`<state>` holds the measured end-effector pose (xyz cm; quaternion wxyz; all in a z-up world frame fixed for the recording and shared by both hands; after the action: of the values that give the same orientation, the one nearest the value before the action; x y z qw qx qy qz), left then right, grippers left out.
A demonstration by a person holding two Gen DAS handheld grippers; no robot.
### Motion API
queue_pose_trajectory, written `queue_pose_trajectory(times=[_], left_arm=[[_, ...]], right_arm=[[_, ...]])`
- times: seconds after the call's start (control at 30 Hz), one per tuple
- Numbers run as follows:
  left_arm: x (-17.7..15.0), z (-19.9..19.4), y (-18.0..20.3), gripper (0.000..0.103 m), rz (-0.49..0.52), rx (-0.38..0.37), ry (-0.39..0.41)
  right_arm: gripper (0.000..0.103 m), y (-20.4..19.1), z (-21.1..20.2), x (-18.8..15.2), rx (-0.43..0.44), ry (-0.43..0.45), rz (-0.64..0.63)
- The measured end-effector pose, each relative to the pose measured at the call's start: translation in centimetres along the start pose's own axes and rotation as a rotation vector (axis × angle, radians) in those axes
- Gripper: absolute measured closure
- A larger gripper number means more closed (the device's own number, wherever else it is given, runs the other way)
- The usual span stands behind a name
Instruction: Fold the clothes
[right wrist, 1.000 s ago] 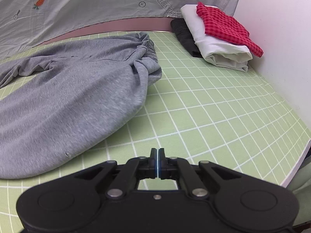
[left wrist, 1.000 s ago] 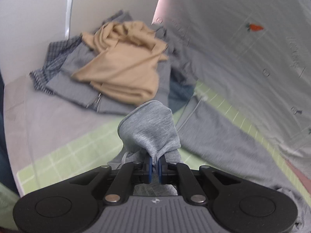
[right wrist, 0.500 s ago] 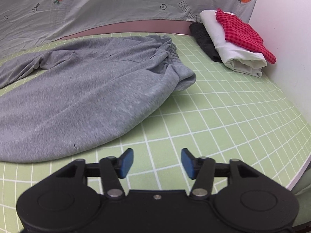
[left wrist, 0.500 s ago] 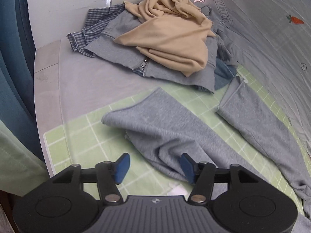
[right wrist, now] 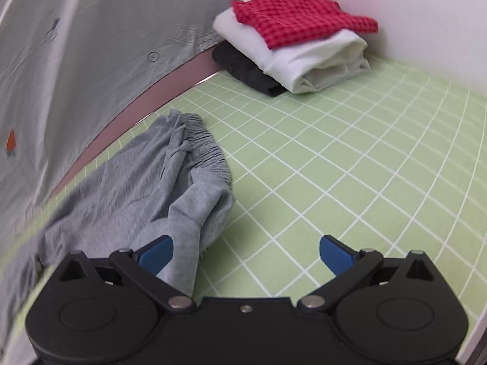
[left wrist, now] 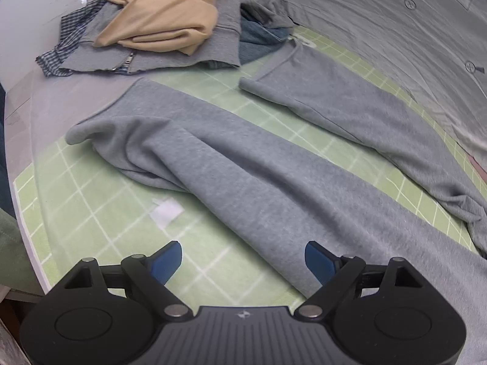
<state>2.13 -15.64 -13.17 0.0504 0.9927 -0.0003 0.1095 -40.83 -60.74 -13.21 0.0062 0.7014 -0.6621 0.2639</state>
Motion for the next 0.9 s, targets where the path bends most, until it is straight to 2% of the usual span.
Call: queue_pose_trajectory(times=[0.1,0.23,0.33,0.47,0.53,0.6,0.7,0.9], left_arm=[[0.0,0.9,2.2,0.015,0.025,0.009,-0.018],[0.2,2.5,4.9,0.015,0.029,0.022,-0.05],[0.3,3.7,6.8,0.015,0.045,0.046,-0.083],[0.3,4.5,8.4,0.011,0.091,0.116,-0.097],[0.4,4.6,8.6,0.009,0.1,0.123,-0.096],[0.4,4.6,8.4,0.009,0.088,0.119,-0.102],[0.4,4.7,8.3,0.006,0.068,0.114,-0.11],[0.5,4.9,8.2,0.002,0.064,0.123,-0.111]], right_arm=[[0.0,1.6,1.5,2.2,0.12,-0.064,0.201],[0.001,3.6,4.2,3.3,0.253,-0.146,0.495],[0.009,4.4,6.0,3.4,0.344,-0.156,0.662],[0.023,4.5,7.3,3.7,0.389,-0.202,0.767],[0.029,4.6,7.8,3.7,0.402,-0.235,0.821],[0.035,5.1,8.5,3.1,0.471,-0.258,0.924],[0.036,5.3,9.5,2.3,0.541,-0.303,1.047],[0.038,4.8,11.2,2.2,0.669,-0.304,1.156]])
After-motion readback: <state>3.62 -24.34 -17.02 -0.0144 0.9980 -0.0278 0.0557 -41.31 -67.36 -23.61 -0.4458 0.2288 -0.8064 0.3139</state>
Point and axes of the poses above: each gripper's, at about its wrist camera, not at the fingertips, and z roughly the way its jaws point, y to its right, x to its top, the point moved 3 cm from there along z, roughly the way its jaws point, and after that the axes turned 15 degrees about -y, right-handed, at the moved point
